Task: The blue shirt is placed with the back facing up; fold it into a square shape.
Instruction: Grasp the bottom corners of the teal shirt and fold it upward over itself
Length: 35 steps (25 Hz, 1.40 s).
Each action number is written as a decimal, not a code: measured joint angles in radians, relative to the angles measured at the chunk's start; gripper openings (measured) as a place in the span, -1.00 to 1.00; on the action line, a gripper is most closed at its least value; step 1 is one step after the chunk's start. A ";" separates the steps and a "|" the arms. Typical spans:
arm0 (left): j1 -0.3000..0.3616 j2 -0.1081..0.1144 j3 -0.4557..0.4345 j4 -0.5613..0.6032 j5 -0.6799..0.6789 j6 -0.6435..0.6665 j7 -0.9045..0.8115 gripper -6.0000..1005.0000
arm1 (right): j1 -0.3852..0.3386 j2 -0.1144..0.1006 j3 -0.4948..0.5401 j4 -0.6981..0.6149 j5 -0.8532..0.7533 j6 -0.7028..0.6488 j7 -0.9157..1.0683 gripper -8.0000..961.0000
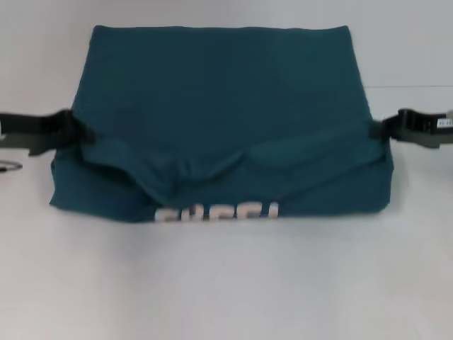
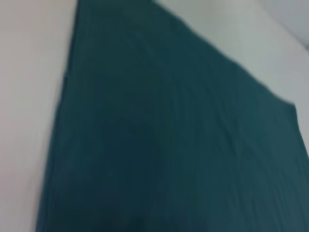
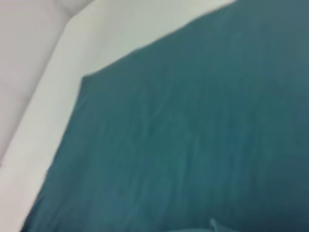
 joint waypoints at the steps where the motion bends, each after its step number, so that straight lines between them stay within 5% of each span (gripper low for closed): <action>1: -0.010 0.001 0.001 -0.006 0.000 -0.026 -0.003 -0.94 | 0.000 0.000 0.000 0.000 0.000 0.000 0.000 -0.89; 11: -0.044 -0.029 0.177 -0.096 0.000 -0.421 0.004 -0.94 | 0.064 0.021 -0.180 0.084 -0.003 0.381 0.003 -0.89; 16: -0.048 -0.037 0.219 -0.103 0.000 -0.510 0.007 -0.94 | 0.101 0.026 -0.239 0.135 -0.005 0.523 0.004 -0.89; 35: -0.076 -0.036 0.222 -0.115 0.000 -0.626 0.082 -0.95 | 0.164 0.033 -0.254 0.143 -0.006 0.622 0.005 -0.78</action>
